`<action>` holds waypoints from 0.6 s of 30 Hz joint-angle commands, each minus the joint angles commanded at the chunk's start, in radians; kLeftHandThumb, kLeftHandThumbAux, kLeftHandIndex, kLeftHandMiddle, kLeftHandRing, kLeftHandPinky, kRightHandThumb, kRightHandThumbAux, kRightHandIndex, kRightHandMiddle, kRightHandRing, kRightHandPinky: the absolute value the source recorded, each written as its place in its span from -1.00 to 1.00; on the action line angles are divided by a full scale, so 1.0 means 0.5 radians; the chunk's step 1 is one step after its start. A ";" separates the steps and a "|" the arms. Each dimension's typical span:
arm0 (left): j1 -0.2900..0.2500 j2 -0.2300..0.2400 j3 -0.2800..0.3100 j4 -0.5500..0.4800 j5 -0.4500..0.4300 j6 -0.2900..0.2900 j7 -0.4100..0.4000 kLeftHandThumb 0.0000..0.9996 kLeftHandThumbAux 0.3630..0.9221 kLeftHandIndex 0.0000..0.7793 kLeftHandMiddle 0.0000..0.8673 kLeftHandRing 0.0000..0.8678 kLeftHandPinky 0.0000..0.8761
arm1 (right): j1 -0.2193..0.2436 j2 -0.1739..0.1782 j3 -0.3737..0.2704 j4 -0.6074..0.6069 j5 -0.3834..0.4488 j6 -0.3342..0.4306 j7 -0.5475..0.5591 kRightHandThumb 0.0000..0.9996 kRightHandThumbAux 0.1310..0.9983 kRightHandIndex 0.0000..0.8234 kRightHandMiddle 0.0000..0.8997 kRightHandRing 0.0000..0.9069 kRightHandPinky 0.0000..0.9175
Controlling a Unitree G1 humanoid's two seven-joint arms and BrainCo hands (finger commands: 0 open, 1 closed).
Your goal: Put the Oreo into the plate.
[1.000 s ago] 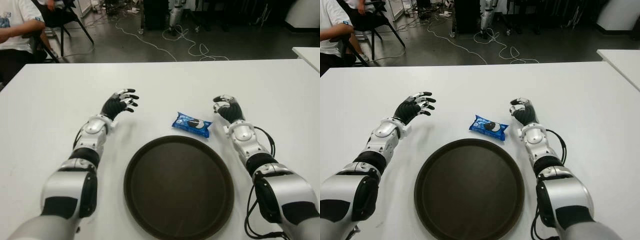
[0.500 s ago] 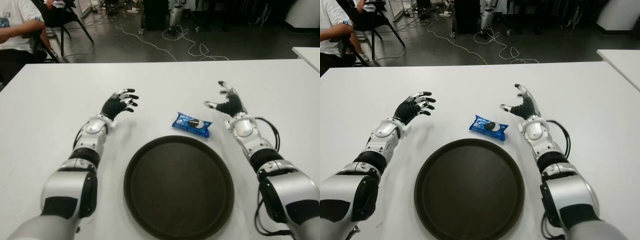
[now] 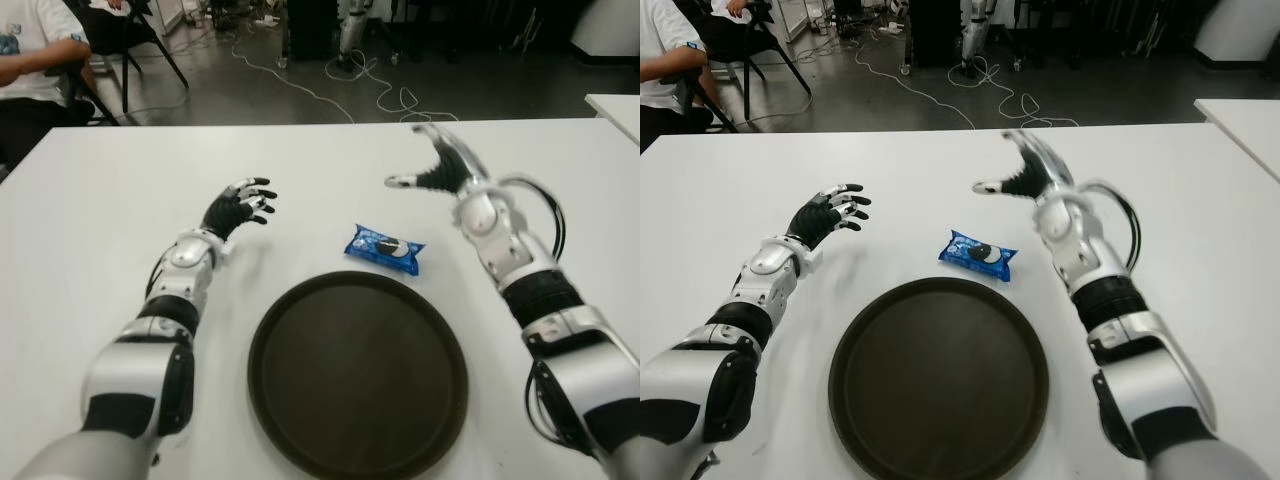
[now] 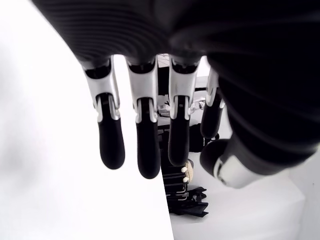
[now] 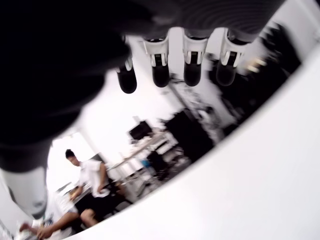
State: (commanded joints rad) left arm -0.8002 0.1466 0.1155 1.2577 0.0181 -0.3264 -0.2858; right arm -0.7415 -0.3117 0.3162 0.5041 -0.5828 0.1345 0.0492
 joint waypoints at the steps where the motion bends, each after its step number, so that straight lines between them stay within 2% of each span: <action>1: 0.000 0.001 0.001 0.001 0.001 0.000 -0.001 -0.09 0.03 -0.38 -0.23 -0.10 0.00 | -0.004 -0.009 0.018 -0.030 -0.027 0.013 0.019 -1.00 0.03 -1.00 -1.00 -1.00 -1.00; 6: 0.002 0.005 0.006 0.002 0.002 -0.002 -0.009 -0.09 0.03 -0.40 -0.23 -0.10 0.01 | 0.002 -0.035 0.072 -0.140 -0.112 0.077 0.085 -1.00 0.01 -1.00 -1.00 -1.00 -1.00; 18: 0.006 0.004 0.004 -0.007 0.003 -0.004 -0.009 -0.10 0.08 -0.41 -0.25 -0.14 -0.01 | 0.159 -0.083 0.146 -0.489 -0.252 0.158 0.203 -1.00 0.04 -1.00 -1.00 -1.00 -1.00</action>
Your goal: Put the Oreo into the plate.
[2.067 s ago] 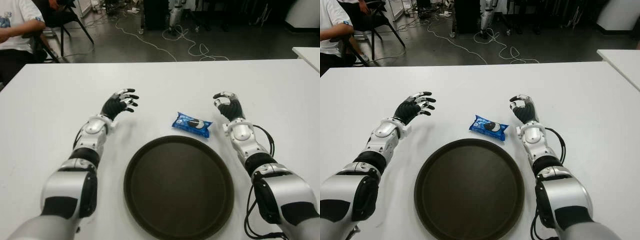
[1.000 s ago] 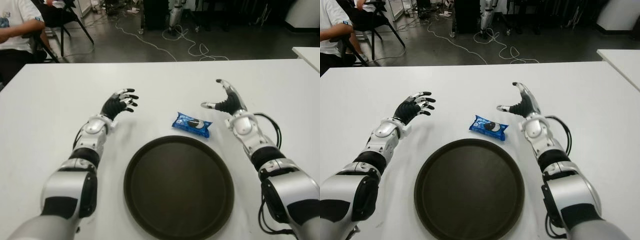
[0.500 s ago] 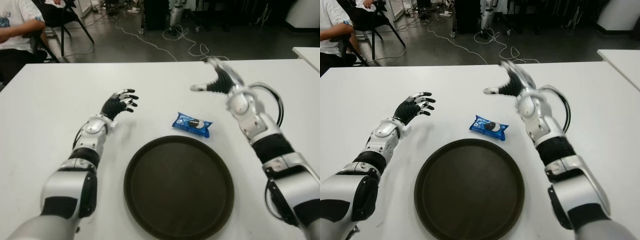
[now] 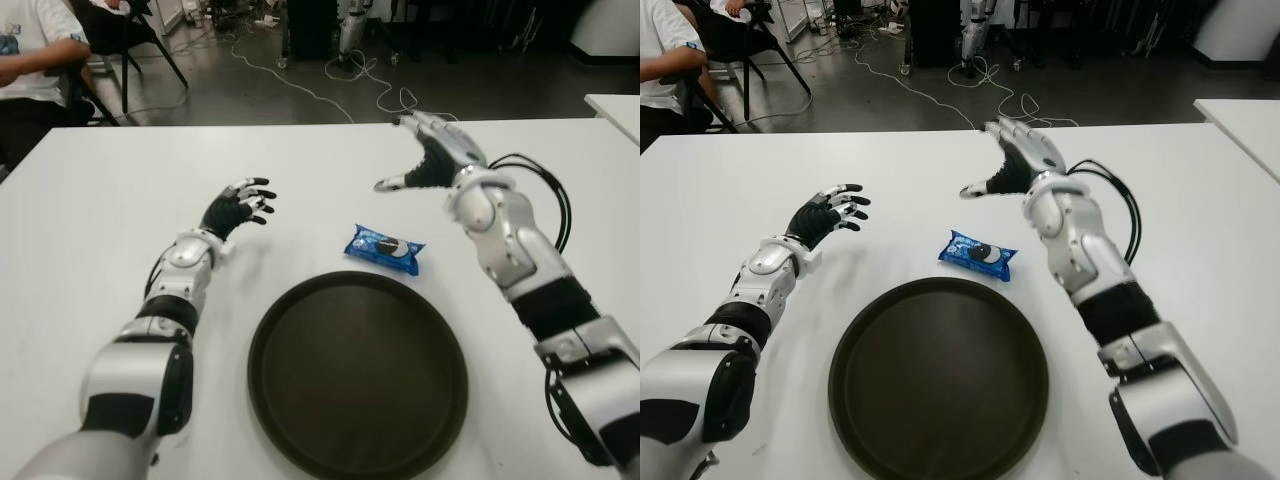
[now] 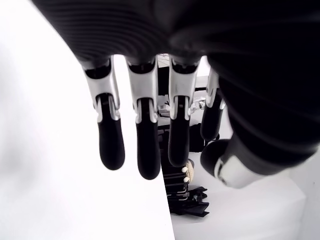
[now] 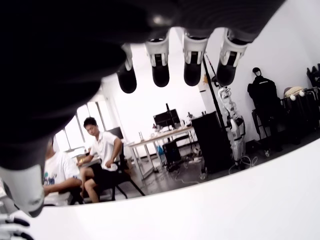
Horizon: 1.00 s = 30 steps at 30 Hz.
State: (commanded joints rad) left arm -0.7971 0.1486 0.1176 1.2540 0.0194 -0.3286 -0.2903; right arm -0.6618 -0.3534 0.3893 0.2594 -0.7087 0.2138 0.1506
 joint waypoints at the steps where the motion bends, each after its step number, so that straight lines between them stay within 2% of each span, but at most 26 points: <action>1: 0.001 -0.001 -0.001 -0.001 0.001 -0.001 0.001 -0.10 0.08 -0.41 -0.25 -0.14 -0.01 | 0.006 -0.008 0.013 -0.018 -0.013 0.007 0.026 -1.00 0.05 -1.00 -1.00 -1.00 -1.00; 6: 0.001 -0.004 -0.005 -0.003 0.004 -0.006 0.004 -0.09 0.06 -0.39 -0.24 -0.12 0.00 | 0.048 -0.026 0.051 -0.092 -0.062 0.028 0.091 -1.00 0.12 -1.00 -1.00 -1.00 -1.00; 17: -0.004 0.006 -0.039 -0.004 0.034 -0.011 0.012 -0.16 0.09 -0.38 -0.23 -0.13 -0.03 | 0.137 -0.019 0.166 -0.334 -0.272 0.214 0.272 -1.00 0.24 -0.98 -0.98 -0.99 -0.95; 23: -0.004 0.007 -0.042 -0.001 0.026 -0.006 0.012 -0.14 0.07 -0.43 -0.23 -0.12 -0.01 | 0.161 -0.013 0.210 -0.432 -0.399 0.326 0.386 -1.00 0.28 -0.86 -0.87 -0.86 -0.82; 30: -0.005 0.006 -0.041 -0.001 0.023 -0.006 0.013 -0.12 0.08 -0.43 -0.24 -0.13 -0.03 | 0.180 0.008 0.260 -0.452 -0.569 0.428 0.400 -1.00 0.30 -0.76 -0.74 -0.71 -0.68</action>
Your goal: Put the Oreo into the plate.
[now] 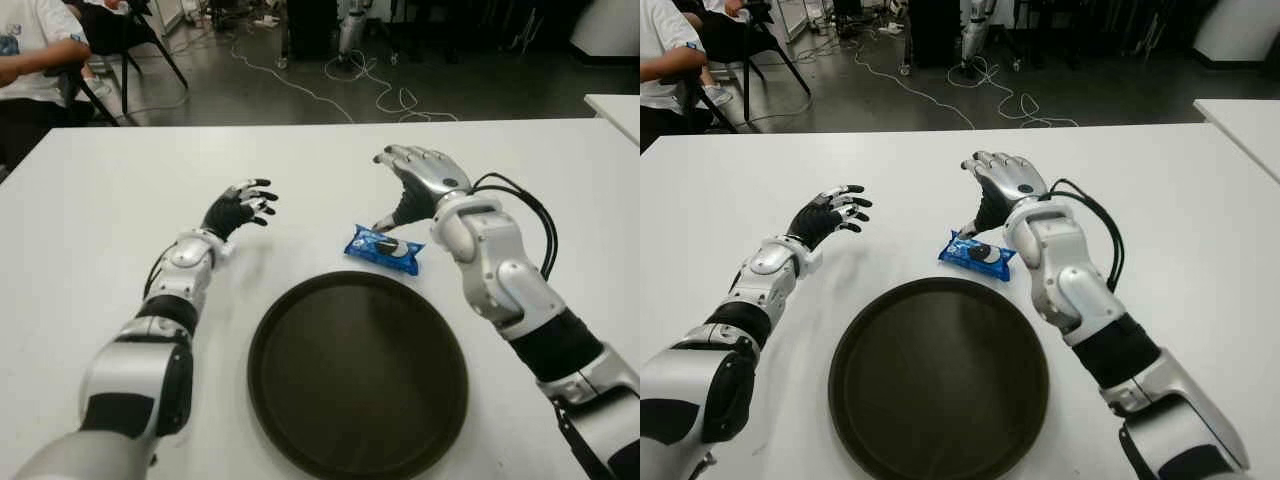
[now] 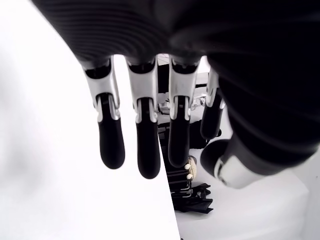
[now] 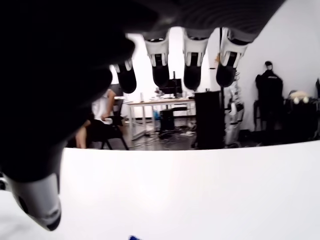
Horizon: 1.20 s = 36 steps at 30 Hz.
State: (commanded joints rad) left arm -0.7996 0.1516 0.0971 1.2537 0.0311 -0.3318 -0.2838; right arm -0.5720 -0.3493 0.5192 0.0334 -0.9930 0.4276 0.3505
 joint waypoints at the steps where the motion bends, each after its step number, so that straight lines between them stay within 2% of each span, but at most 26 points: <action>1: 0.000 0.000 0.000 -0.001 0.000 -0.001 0.000 -0.12 0.08 -0.42 -0.23 -0.13 -0.03 | 0.002 0.003 0.005 -0.002 -0.016 0.009 0.002 -1.00 0.31 -0.76 -0.74 -0.70 -0.68; 9: 0.002 -0.002 0.002 -0.002 -0.003 -0.002 0.002 -0.10 0.09 -0.40 -0.21 -0.12 -0.01 | -0.015 0.073 0.087 0.107 -0.213 0.127 0.012 -1.00 0.30 -0.71 -0.67 -0.62 -0.58; 14: 0.005 -0.003 0.002 -0.004 -0.004 -0.012 -0.004 -0.08 0.08 -0.37 -0.21 -0.11 -0.02 | -0.094 0.143 0.141 0.358 -0.260 0.124 -0.018 -1.00 0.28 -0.61 -0.60 -0.56 -0.53; 18: 0.006 -0.004 0.000 -0.006 -0.002 -0.017 -0.001 -0.08 0.07 -0.38 -0.20 -0.11 -0.01 | -0.137 0.172 0.153 0.457 -0.264 0.121 -0.023 -1.00 0.27 -0.56 -0.57 -0.53 -0.49; 21: 0.008 -0.004 -0.002 -0.006 0.000 -0.020 0.002 -0.08 0.07 -0.39 -0.21 -0.11 -0.02 | -0.199 0.218 0.158 0.637 -0.236 0.105 -0.064 -1.00 0.27 -0.53 -0.56 -0.52 -0.47; 31: 0.010 -0.005 -0.002 -0.010 -0.003 -0.024 0.001 -0.04 0.08 -0.42 -0.24 -0.14 -0.04 | -0.225 0.255 0.152 0.811 -0.209 0.095 -0.155 -1.00 0.28 -0.64 -0.62 -0.56 -0.50; 36: 0.012 -0.004 -0.002 -0.013 -0.003 -0.027 0.002 -0.05 0.08 -0.42 -0.24 -0.14 -0.04 | -0.280 0.291 0.141 0.958 -0.163 0.075 -0.188 -1.00 0.25 -0.62 -0.62 -0.56 -0.50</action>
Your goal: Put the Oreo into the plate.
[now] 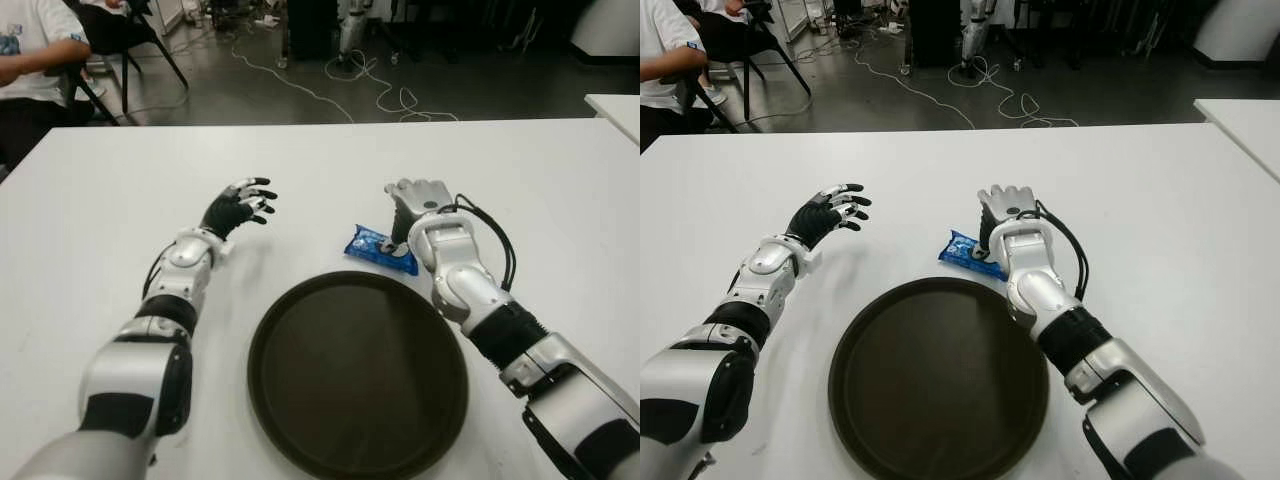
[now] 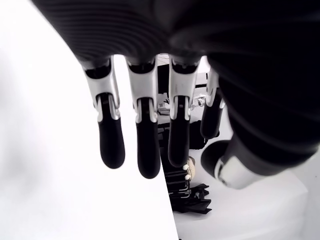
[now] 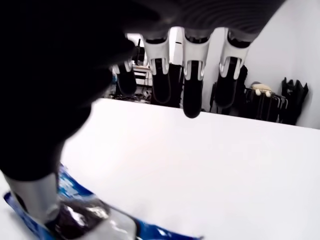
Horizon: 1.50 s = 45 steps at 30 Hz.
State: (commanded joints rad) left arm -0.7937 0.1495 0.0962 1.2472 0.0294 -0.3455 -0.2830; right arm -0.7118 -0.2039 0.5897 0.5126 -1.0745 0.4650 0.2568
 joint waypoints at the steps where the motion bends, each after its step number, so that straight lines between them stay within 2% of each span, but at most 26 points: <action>1: 0.001 0.000 0.000 -0.001 0.000 -0.002 0.000 -0.05 0.08 -0.42 -0.24 -0.13 -0.04 | -0.009 0.004 -0.001 0.022 0.009 -0.004 -0.007 -1.00 0.25 -0.62 -0.62 -0.56 -0.50; 11: 0.003 0.002 -0.009 -0.003 0.008 -0.006 0.008 -0.05 0.09 -0.40 -0.22 -0.12 -0.02 | -0.110 0.046 -0.014 0.334 0.139 -0.118 -0.109 -1.00 0.32 -0.63 -0.65 -0.59 -0.55; 17: 0.004 0.000 -0.003 -0.002 -0.001 -0.001 0.004 -0.04 0.08 -0.42 -0.22 -0.11 -0.01 | -0.140 0.050 -0.007 0.400 0.197 -0.154 -0.109 -1.00 0.32 -0.69 -0.69 -0.66 -0.65; 24: 0.001 -0.002 -0.005 -0.003 0.001 -0.001 0.007 -0.05 0.07 -0.40 -0.21 -0.10 -0.01 | -0.172 0.056 0.005 0.460 0.231 -0.168 -0.116 -1.00 0.33 -0.70 -0.69 -0.65 -0.64; 30: -0.001 -0.002 -0.008 -0.002 0.003 -0.001 0.004 -0.01 0.11 -0.38 -0.20 -0.10 -0.01 | -0.188 0.062 0.006 0.503 0.254 -0.164 -0.146 -1.00 0.35 -0.75 -0.72 -0.69 -0.75; 45: -0.004 -0.007 -0.008 0.006 0.006 0.003 0.030 -0.05 0.11 -0.41 -0.22 -0.11 -0.02 | -0.215 0.091 -0.037 0.595 0.324 -0.131 -0.286 -1.00 0.34 -0.69 -0.69 -0.67 -0.72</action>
State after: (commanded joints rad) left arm -0.7958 0.1459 0.0921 1.2502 0.0323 -0.3442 -0.2679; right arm -0.8195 -0.1583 0.5710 0.8100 -0.9123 0.3995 0.1139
